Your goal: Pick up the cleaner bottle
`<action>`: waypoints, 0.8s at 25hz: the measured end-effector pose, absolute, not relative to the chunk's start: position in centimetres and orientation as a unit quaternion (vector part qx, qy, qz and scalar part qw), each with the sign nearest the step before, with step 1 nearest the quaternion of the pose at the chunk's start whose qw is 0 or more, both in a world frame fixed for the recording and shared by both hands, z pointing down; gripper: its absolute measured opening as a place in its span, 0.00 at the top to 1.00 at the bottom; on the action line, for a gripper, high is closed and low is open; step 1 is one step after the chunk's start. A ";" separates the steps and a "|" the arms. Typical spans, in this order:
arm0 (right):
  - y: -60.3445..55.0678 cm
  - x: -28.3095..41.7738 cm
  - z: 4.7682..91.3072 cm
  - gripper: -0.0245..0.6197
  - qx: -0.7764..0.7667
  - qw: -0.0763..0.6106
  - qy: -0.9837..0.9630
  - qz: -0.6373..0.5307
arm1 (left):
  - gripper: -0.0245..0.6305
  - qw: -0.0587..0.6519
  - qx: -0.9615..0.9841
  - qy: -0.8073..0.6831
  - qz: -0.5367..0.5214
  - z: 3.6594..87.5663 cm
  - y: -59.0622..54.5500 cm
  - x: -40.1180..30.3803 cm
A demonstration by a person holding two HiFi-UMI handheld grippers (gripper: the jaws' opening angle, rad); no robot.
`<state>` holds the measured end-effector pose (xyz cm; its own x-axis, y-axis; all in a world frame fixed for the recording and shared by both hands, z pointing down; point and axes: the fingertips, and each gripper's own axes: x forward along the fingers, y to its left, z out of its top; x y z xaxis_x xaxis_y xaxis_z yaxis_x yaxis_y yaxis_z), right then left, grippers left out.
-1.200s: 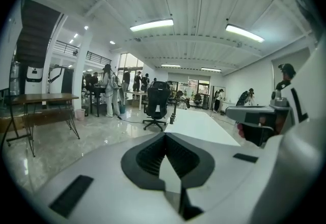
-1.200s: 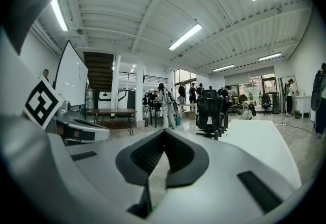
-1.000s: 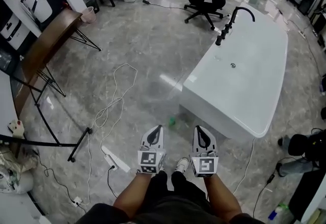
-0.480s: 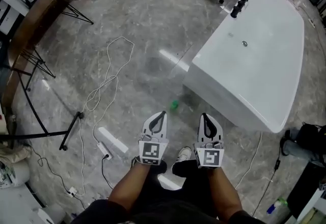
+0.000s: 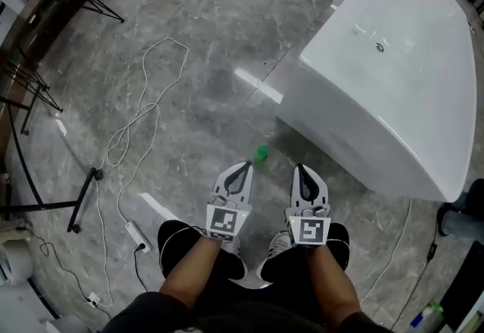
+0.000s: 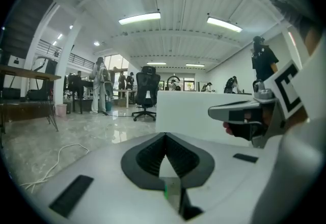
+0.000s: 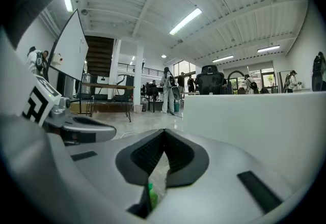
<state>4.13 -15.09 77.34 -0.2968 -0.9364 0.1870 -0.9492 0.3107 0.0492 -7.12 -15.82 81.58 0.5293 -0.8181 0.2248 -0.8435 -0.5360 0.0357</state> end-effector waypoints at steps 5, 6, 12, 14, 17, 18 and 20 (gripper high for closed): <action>-16.1 4.1 83.9 0.94 0.598 0.074 -0.798 0.026 | 0.95 0.063 0.877 -0.463 0.108 90.2 -15.6 -6.6; -16.1 4.3 84.9 0.94 0.599 0.073 -0.797 0.024 | 0.95 0.059 0.880 -0.458 0.113 91.5 -15.4 -6.4; -16.0 4.6 88.6 0.94 0.608 0.066 -0.791 0.024 | 0.95 0.065 0.879 -0.457 0.121 96.4 -15.3 -6.5; -16.1 4.4 88.5 0.94 0.609 0.065 -0.790 0.022 | 0.95 0.073 0.874 -0.464 0.122 97.7 -15.3 -6.7; -15.9 4.4 88.3 0.94 0.607 0.064 -0.792 0.015 | 0.95 0.081 0.870 -0.473 0.116 99.7 -15.6 -6.7; -15.9 4.4 88.3 0.94 0.607 0.061 -0.792 0.014 | 0.91 0.082 0.869 -0.474 0.117 100.4 -15.9 -6.5; -15.9 4.3 88.4 0.94 0.606 0.057 -0.793 0.011 | 0.79 0.077 0.867 -0.477 0.124 102.2 -16.6 -6.2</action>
